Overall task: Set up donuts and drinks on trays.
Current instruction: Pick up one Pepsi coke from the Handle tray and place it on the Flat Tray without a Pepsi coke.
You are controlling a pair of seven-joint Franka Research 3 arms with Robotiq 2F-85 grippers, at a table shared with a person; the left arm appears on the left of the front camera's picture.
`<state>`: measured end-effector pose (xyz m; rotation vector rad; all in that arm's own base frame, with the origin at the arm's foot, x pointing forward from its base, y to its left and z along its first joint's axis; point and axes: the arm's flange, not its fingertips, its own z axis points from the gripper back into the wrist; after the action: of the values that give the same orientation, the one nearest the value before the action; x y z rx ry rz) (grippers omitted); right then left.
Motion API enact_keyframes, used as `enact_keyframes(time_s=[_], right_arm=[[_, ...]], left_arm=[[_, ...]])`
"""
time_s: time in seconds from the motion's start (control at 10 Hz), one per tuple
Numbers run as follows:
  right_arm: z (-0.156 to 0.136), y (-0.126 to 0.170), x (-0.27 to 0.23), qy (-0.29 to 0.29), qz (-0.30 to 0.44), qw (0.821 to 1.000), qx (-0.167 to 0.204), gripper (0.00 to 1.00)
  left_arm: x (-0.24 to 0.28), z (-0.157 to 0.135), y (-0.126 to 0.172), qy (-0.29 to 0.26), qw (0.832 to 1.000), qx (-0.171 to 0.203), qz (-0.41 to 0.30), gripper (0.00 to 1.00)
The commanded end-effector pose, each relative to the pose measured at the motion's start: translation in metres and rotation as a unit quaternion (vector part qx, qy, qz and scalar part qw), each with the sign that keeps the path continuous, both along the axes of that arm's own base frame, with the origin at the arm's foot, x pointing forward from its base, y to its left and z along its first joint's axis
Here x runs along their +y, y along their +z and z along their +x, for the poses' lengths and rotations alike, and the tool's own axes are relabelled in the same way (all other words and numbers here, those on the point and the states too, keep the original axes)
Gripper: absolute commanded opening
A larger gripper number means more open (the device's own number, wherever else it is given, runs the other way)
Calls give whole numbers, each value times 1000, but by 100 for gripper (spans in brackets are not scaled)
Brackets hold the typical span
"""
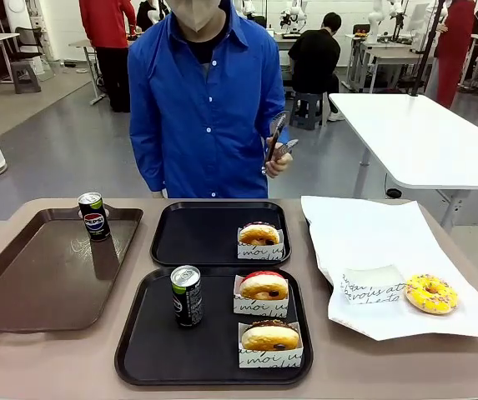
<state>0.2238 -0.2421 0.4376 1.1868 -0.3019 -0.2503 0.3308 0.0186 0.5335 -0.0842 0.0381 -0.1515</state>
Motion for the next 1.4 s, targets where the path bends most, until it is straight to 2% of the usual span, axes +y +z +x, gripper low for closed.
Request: enact_keyframes(time_s=[0.0,0.2,0.5,0.7,1.2,1.3], right_arm=[[3,1,1,-1,8,1000,-9,100],[3,1,1,-1,8,1000,-9,100],[3,1,1,-1,8,1000,-9,100],[3,1,1,-1,8,1000,-9,100],[3,1,1,-1,8,1000,-9,100],[3,1,1,-1,8,1000,-9,100]], left_arm=[[2,-4,3,-6,1000,-3,1,59],[0,0,0,0,1000,0,0,59],[-37,10,4,-79,996,-9,30,59],[-65,16,11,-102,993,-4,51,59],[-95,16,14,-204,978,30,40,59],[-99,16,15,-219,975,27,36,59]])
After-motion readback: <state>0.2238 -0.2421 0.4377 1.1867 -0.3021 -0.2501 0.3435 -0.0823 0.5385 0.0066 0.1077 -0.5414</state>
